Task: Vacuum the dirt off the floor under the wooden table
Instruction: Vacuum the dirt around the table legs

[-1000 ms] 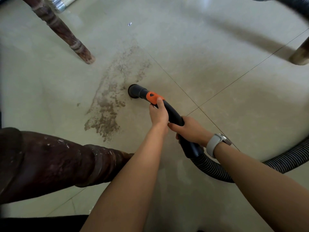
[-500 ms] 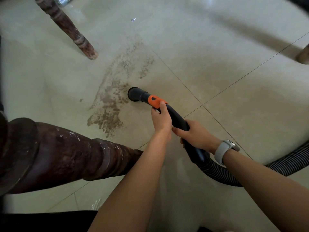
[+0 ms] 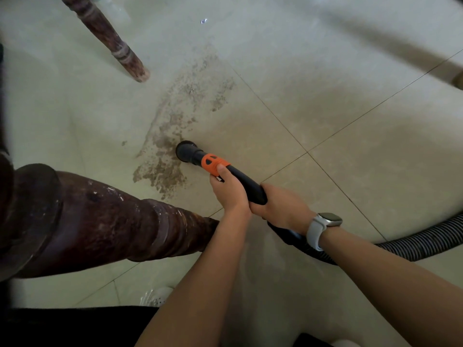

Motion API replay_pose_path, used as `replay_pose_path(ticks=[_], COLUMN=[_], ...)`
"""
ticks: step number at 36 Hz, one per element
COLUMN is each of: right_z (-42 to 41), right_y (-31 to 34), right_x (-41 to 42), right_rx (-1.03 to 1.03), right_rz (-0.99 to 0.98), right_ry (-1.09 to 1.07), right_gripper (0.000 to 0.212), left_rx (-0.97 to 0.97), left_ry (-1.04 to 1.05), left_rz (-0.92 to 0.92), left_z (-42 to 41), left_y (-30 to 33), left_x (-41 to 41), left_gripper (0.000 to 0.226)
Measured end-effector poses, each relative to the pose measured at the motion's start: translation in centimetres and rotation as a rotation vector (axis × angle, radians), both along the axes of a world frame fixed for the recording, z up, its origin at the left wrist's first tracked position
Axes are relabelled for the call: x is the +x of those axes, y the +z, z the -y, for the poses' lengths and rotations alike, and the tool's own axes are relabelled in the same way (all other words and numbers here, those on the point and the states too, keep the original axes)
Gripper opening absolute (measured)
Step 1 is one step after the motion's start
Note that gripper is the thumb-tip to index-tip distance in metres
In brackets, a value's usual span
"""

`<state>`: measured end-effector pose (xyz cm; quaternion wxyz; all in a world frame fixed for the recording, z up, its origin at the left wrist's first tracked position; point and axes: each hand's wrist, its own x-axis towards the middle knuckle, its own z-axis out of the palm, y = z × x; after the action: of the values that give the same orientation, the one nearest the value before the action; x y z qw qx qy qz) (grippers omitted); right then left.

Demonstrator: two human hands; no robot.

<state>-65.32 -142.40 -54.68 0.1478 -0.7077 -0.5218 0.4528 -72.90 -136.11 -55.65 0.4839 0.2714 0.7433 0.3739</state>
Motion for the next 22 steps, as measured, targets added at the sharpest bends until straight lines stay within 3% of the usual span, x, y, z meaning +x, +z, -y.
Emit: replay_pose_path(ticks=[11,22], right_z=[-1.7,-0.4], right_y=[-0.4,-0.4], right_x=[-0.5,1.0], right_rx=[0.032,-0.064], right_rz=[0.057,-0.26], right_ry=[-0.019,-0.008], right_gripper=[0.026,0.021], left_rx=[0.017,-0.005], left_ry=[-0.009,-0.02], left_rz=[-0.02,-0.078], left_z=[-1.1,0.9], left_y=[0.6,1.3], left_x=[-0.1,0.4], left_gripper=[0.043,0.048])
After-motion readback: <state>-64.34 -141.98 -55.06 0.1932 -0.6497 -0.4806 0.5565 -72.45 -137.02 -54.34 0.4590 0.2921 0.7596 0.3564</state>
